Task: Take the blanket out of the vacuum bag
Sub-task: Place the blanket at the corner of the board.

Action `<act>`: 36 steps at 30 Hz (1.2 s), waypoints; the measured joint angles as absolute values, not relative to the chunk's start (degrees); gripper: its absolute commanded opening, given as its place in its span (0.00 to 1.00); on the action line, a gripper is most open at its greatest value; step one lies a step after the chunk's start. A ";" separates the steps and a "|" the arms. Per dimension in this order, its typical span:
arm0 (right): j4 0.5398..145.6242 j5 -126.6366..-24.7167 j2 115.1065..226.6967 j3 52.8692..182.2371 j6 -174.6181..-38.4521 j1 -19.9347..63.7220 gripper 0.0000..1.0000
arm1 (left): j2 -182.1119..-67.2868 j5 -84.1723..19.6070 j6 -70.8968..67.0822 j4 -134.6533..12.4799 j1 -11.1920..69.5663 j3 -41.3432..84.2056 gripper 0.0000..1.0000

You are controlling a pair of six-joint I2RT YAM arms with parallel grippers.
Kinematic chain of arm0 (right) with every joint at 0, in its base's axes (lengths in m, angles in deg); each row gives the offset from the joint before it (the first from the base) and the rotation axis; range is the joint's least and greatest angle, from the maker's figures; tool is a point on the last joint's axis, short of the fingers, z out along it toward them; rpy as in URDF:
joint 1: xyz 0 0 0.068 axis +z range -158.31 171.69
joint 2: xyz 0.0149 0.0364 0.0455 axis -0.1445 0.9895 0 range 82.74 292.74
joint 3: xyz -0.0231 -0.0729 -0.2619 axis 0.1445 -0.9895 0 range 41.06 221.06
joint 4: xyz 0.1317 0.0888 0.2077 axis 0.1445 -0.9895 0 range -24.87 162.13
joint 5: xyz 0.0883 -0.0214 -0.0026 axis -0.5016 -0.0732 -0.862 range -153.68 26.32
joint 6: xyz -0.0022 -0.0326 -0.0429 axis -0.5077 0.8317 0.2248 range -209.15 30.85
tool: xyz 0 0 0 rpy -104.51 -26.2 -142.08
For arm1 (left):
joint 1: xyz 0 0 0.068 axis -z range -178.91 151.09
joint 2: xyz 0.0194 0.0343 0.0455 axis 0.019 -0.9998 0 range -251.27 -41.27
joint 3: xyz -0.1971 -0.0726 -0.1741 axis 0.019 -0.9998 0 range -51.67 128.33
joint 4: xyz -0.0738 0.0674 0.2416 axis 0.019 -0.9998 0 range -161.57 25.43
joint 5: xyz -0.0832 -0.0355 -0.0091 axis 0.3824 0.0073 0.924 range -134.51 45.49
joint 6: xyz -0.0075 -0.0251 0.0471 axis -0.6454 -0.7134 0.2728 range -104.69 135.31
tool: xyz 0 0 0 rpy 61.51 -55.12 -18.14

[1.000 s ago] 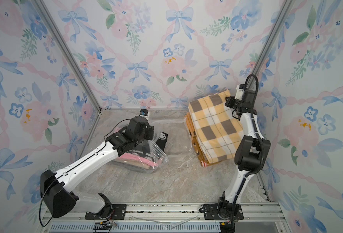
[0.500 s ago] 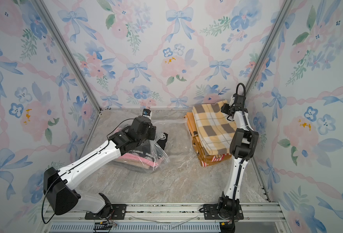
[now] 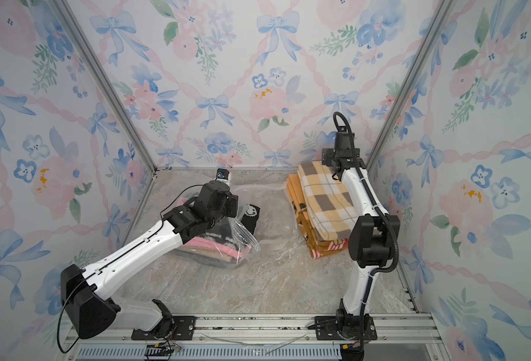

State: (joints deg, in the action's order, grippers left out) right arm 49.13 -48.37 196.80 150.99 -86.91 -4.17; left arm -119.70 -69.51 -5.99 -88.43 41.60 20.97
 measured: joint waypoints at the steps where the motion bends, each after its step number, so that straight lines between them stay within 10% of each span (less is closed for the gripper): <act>1: 48.62 -48.72 197.96 151.19 -86.76 -2.99 0.96 | -119.00 -69.61 -6.27 -88.40 40.97 20.18 0.00; 15: 43.51 -40.17 215.57 154.29 -85.14 7.66 1.00 | -113.50 -69.51 -9.02 -88.49 37.16 14.00 0.00; 36: 51.01 -42.27 209.72 144.35 -86.98 5.71 0.94 | -114.06 -68.46 -9.00 -88.47 37.05 13.82 0.00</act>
State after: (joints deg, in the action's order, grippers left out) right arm 51.01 -42.27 209.72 144.35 -86.98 5.71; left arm -114.06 -68.46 -9.00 -88.47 37.05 13.82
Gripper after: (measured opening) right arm 0.953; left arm 0.048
